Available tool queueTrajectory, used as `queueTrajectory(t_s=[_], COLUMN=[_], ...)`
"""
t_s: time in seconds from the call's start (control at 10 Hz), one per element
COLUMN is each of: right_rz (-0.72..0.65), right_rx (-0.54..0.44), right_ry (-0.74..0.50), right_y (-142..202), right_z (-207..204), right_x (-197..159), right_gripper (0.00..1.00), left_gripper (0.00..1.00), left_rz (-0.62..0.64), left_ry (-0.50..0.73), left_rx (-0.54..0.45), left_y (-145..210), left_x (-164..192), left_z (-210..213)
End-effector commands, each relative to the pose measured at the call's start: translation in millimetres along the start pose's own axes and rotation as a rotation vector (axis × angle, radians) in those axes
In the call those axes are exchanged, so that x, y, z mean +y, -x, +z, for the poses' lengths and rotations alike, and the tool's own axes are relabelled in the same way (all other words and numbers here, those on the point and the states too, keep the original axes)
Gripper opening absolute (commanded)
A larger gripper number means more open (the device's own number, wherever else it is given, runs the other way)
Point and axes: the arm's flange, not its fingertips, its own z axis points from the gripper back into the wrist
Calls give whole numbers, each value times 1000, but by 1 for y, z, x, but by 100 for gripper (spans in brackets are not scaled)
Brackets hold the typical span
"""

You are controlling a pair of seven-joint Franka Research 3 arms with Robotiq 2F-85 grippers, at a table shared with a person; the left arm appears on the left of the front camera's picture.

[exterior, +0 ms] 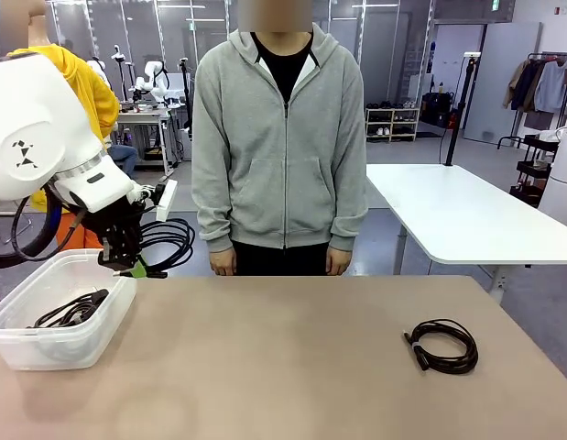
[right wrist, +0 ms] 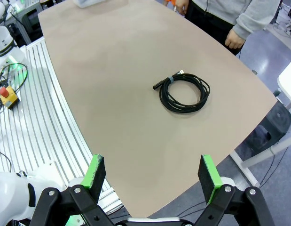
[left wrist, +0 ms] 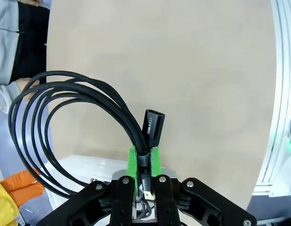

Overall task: Organize and store the cables.
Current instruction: Place the USB Extension Cable into the Organizing box.

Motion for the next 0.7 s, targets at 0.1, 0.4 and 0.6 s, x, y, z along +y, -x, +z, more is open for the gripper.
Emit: queueTrajectory(t_s=[0.1, 0.4, 0.6], right_rz=[3, 3, 3], right_rx=[-6, -6, -6], right_ry=[-1, -1, -1], right_y=[0, 0, 0], right_z=[1, 1, 1], right_x=[0, 0, 0], right_gripper=[100, 100, 100], left_gripper=[13, 13, 13], left_rz=[4, -11, -25], left_ry=[-11, -15, -40], left_rx=[16, -42, -52], left_y=[-1, 71, 137], left_x=[3, 22, 26], left_z=[1, 11, 19])
